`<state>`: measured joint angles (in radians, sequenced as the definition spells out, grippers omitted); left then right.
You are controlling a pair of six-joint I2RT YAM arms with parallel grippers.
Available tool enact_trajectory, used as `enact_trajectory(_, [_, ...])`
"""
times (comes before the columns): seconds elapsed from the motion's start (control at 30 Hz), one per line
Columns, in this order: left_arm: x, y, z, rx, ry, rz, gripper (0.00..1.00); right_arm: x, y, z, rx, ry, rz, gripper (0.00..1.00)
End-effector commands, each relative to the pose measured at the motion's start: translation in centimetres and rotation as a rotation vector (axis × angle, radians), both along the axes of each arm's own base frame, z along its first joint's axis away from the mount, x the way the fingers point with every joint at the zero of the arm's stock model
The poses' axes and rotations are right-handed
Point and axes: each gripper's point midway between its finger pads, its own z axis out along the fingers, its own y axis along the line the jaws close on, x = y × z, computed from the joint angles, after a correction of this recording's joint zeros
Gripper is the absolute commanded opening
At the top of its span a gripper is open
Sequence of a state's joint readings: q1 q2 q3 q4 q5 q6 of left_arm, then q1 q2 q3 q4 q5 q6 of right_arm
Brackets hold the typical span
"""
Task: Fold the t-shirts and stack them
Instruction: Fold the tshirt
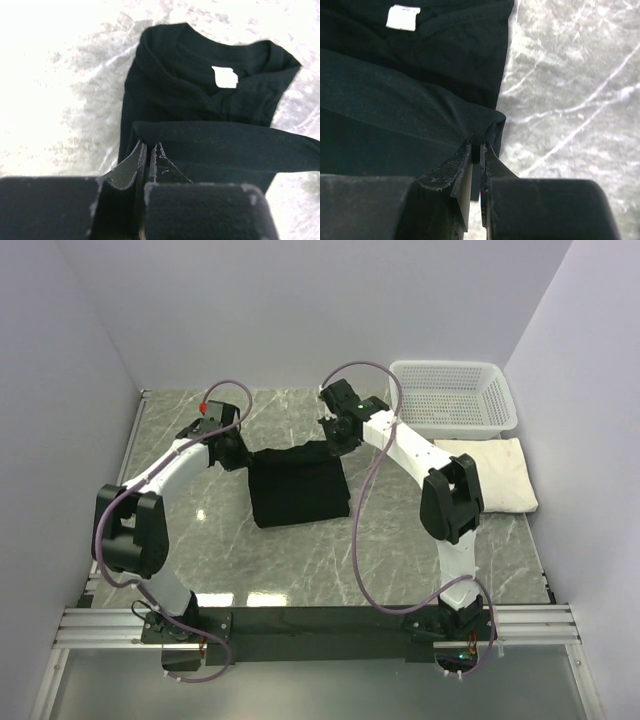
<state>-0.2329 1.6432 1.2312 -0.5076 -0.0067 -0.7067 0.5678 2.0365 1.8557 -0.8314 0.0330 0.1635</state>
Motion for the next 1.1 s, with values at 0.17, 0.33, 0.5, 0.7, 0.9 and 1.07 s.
enact_trajectory(0.17, [3.1,1.5,-0.9,0.057,-0.066,0.037,0.01,2.9,-0.1,-2.0,0.004,-0.055,-0.039,0.00])
enact_trajectory(0.33, [3.3,1.5,-2.7,0.060,-0.047,0.035,0.01,3.4,-0.2,-2.8,0.020,-0.047,-0.070,0.01])
enact_trajectory(0.5, [4.4,1.8,-2.5,0.077,-0.086,0.042,0.18,3.9,-0.6,-2.1,0.077,-0.059,-0.138,0.20])
enact_trajectory(0.7, [4.1,2.3,1.2,0.083,-0.195,0.044,0.67,4.0,-1.7,1.8,0.157,-0.216,-0.193,0.44])
enact_trajectory(0.9, [1.6,2.2,3.0,0.072,-0.268,-0.011,0.73,2.4,0.4,2.9,0.294,-0.262,-0.032,0.44])
enact_trajectory(1.07, [1.1,0.1,2.6,0.013,-0.296,-0.125,0.59,1.6,3.0,1.0,0.384,-0.183,0.075,0.42])
